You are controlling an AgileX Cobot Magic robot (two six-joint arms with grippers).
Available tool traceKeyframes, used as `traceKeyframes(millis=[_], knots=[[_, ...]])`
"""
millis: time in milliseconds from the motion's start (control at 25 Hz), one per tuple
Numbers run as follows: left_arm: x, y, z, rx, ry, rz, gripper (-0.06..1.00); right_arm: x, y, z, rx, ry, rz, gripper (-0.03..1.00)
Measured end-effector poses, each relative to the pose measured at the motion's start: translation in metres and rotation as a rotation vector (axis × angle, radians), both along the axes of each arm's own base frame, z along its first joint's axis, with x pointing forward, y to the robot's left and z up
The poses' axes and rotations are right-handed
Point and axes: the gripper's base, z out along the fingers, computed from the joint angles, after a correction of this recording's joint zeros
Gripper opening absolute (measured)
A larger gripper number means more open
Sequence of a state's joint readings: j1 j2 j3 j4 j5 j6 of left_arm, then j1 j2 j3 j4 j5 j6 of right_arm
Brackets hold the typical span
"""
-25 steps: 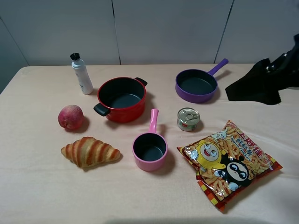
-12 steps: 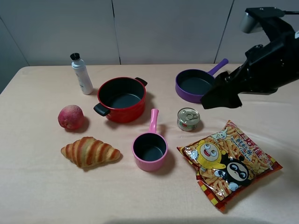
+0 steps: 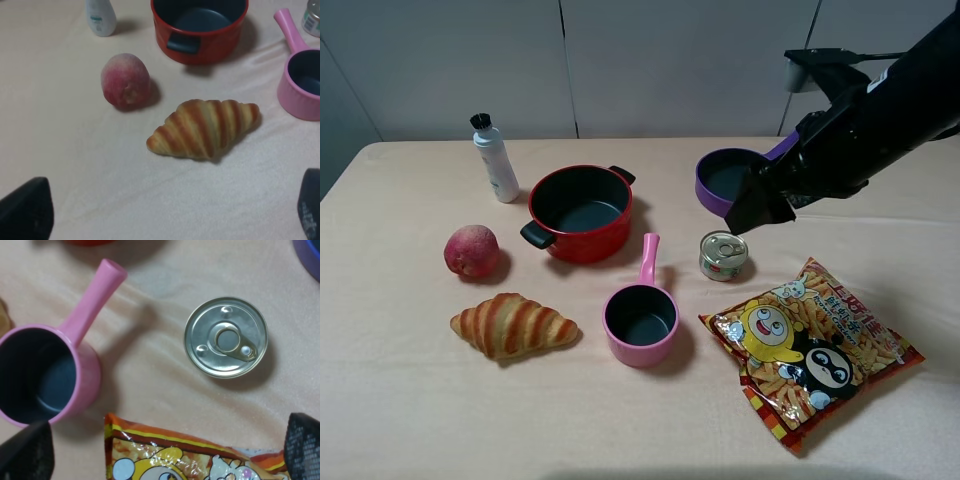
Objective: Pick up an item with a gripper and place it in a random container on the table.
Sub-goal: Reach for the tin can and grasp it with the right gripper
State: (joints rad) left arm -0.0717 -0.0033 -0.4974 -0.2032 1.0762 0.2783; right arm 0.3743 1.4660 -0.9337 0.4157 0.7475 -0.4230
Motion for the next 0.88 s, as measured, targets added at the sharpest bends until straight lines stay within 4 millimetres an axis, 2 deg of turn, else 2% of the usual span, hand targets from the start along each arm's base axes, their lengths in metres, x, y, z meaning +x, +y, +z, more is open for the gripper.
traceKeyframes(millis=[440, 600, 880], knots=[[0.0, 0.0, 0.0, 0.0, 0.0, 0.0, 0.99, 0.028, 0.035, -0.025, -0.067, 0.018, 0.099, 0.69], [0.0, 0.0, 0.0, 0.0, 0.0, 0.0, 0.99, 0.036, 0.039, -0.044, -0.091, 0.052, 0.099, 0.69], [0.0, 0.0, 0.0, 0.0, 0.0, 0.0, 0.99, 0.044, 0.041, -0.065, -0.11, 0.066, 0.087, 0.69]])
